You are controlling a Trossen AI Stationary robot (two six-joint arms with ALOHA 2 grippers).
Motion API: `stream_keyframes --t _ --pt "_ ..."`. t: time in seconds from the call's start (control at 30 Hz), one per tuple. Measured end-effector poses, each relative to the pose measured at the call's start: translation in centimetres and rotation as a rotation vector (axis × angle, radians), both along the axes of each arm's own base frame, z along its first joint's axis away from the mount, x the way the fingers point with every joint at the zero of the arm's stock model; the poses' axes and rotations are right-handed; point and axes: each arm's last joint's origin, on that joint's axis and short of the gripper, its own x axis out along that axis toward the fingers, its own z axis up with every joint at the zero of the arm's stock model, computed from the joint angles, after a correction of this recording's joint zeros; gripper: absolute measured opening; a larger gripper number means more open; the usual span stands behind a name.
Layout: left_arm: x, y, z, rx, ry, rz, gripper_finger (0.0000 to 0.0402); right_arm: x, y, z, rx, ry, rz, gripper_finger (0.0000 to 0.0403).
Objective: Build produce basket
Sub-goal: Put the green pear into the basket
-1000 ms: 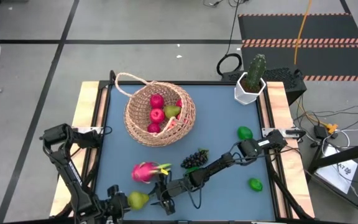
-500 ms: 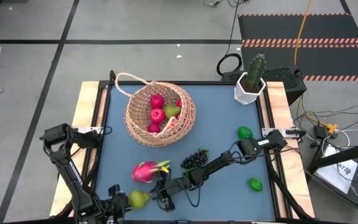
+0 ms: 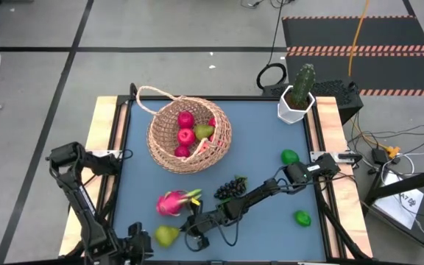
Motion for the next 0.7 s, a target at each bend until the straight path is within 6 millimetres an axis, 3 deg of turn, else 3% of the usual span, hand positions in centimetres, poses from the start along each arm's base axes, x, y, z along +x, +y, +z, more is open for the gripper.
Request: stream_keyframes --t 0.17,0.3,0.57,0.7 --pt "0.4 0.0 3.6 0.025 -0.171 -0.084 0.0062 -0.5 -0.2 2.4 -0.026 0.040 -0.003 0.0005" --pt "1.6 1.2 5.5 0.100 -0.281 -0.096 0.0062 -1.1 -0.6 4.3 -0.068 0.079 -0.043 0.0005" --pt "5.3 3.9 6.1 0.275 -0.320 -0.138 0.0063 -3.0 -1.4 8.4 -0.189 0.149 -0.141 0.0005" --pt "7.2 5.5 6.1 0.347 -0.325 -0.116 0.0091 -4.4 -1.5 10.1 -0.268 0.191 -0.183 0.0005"
